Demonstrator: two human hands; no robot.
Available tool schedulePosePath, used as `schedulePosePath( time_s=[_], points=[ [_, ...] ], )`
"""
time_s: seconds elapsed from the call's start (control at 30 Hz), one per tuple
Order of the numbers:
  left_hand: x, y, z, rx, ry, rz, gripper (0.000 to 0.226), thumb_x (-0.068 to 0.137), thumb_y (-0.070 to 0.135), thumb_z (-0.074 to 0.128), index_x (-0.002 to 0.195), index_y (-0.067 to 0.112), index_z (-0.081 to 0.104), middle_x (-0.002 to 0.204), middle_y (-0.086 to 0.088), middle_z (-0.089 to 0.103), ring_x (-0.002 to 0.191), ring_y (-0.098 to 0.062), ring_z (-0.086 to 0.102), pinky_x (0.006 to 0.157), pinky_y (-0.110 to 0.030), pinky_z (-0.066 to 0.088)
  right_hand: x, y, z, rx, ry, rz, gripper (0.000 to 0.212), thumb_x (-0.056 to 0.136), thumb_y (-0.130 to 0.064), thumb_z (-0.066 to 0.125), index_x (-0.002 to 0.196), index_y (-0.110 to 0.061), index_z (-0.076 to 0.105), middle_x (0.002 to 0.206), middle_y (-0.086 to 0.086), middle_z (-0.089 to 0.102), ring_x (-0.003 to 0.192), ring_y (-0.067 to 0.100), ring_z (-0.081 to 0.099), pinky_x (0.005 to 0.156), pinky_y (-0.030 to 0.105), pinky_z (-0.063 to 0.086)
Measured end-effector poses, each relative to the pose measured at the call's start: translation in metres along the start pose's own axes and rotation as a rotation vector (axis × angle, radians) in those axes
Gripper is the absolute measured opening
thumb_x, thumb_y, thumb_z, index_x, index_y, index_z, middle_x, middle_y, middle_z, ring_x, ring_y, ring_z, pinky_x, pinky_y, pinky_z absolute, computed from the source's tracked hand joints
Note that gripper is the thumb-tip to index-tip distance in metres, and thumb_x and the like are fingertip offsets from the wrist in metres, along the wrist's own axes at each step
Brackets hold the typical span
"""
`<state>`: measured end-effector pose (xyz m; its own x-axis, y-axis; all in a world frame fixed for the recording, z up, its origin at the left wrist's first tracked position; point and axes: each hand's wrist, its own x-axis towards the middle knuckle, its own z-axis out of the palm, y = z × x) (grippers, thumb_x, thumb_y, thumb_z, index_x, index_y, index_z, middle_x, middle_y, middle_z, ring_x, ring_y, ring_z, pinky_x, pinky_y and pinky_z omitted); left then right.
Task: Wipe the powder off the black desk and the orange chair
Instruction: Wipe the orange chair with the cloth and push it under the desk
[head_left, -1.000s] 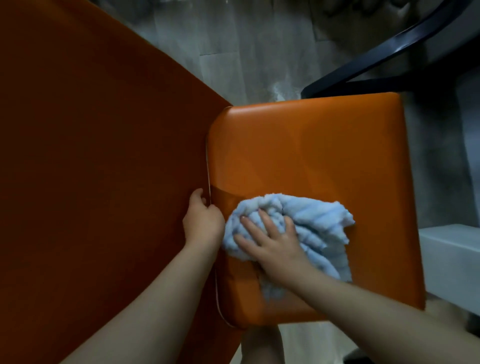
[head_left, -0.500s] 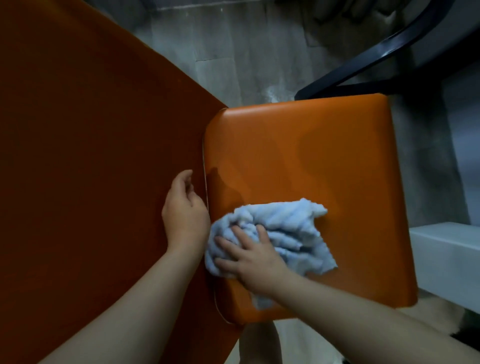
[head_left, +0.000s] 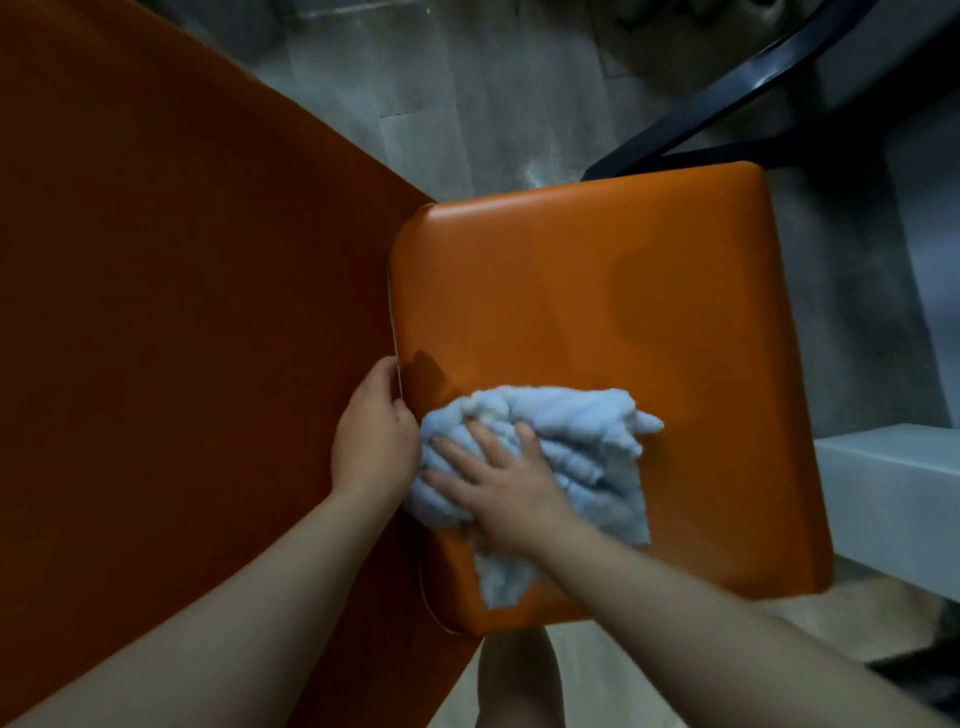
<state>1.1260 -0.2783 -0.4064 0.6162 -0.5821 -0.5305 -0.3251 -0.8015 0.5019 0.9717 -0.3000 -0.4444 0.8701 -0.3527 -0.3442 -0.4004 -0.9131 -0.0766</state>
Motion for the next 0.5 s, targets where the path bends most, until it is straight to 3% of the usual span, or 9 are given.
schedulePosePath(
  time_s=[0.07,0.13,0.23,0.3,0.33,0.4,0.47,0.5],
  points=[
    [-0.001,0.001,0.008,0.061,-0.030,0.024,0.050,0.095,0.010,0.039,0.144,0.020,0.034,0.148,-0.001,0.040,0.133,-0.021,0.039,0.105,-0.031,0.032,0.029,0.027,0.001,0.097,-0.048,0.095,0.073,0.077,-0.054,0.062,0.143,-0.043,0.032,0.156,-0.006,0.025,0.142,0.030,0.025,0.101,0.064,0.028],
    [-0.005,0.002,0.018,0.117,-0.055,0.061,0.052,0.097,0.013,0.038,0.146,0.023,0.029,0.152,0.004,0.032,0.136,-0.018,0.035,0.106,-0.031,0.033,0.044,0.067,-0.001,0.270,-0.059,0.427,0.074,0.085,-0.050,0.053,0.148,-0.043,0.014,0.160,-0.009,0.004,0.146,0.027,0.003,0.106,0.066,0.012],
    [-0.014,0.006,0.032,0.210,-0.132,0.100,0.055,0.098,0.015,0.037,0.149,0.030,0.020,0.158,0.007,0.013,0.142,-0.017,0.023,0.111,-0.035,0.030,0.013,0.117,-0.001,0.333,0.039,0.889,0.071,0.085,-0.052,0.051,0.146,-0.045,0.016,0.159,-0.015,0.008,0.145,0.023,0.006,0.106,0.064,0.012],
    [-0.017,0.011,0.039,0.323,-0.176,0.144,0.060,0.097,0.015,0.039,0.149,0.031,0.015,0.159,0.006,0.005,0.145,-0.020,0.013,0.116,-0.039,0.025,-0.017,0.110,0.003,0.392,0.056,1.066,0.072,0.084,-0.048,0.052,0.146,-0.045,0.017,0.158,-0.014,0.010,0.145,0.025,0.005,0.106,0.065,0.012],
    [-0.017,0.013,0.042,0.408,-0.183,0.166,0.063,0.096,0.016,0.039,0.150,0.032,0.011,0.159,0.006,0.001,0.146,-0.020,0.008,0.117,-0.041,0.018,-0.026,0.092,0.006,0.390,0.036,1.041,0.073,0.082,-0.047,0.053,0.146,-0.046,0.018,0.159,-0.013,0.009,0.145,0.027,0.003,0.106,0.067,0.010],
    [-0.015,0.015,0.046,0.571,-0.190,0.177,0.068,0.093,0.018,0.040,0.150,0.033,0.005,0.159,0.006,-0.004,0.146,-0.018,-0.002,0.117,-0.044,0.009,-0.033,0.049,0.010,0.336,-0.010,0.738,0.078,0.074,-0.048,0.059,0.144,-0.046,0.024,0.159,-0.007,0.012,0.145,0.033,0.004,0.103,0.070,0.009],
    [-0.014,0.014,0.048,0.672,-0.200,0.162,0.069,0.092,0.021,0.039,0.150,0.032,0.002,0.159,0.005,-0.007,0.146,-0.018,-0.004,0.116,-0.047,0.007,-0.035,0.028,0.010,0.256,0.021,0.422,0.083,0.060,-0.049,0.071,0.138,-0.044,0.041,0.153,-0.001,0.032,0.140,0.039,0.024,0.095,0.075,0.022],
    [-0.013,0.014,0.049,0.706,-0.203,0.169,0.069,0.093,0.023,0.038,0.150,0.032,0.001,0.159,0.005,-0.007,0.146,-0.018,-0.005,0.116,-0.048,0.006,-0.032,0.037,0.011,0.216,0.021,0.337,0.085,0.059,-0.048,0.073,0.137,-0.044,0.042,0.153,-0.002,0.033,0.140,0.038,0.026,0.094,0.074,0.024]
  ],
)
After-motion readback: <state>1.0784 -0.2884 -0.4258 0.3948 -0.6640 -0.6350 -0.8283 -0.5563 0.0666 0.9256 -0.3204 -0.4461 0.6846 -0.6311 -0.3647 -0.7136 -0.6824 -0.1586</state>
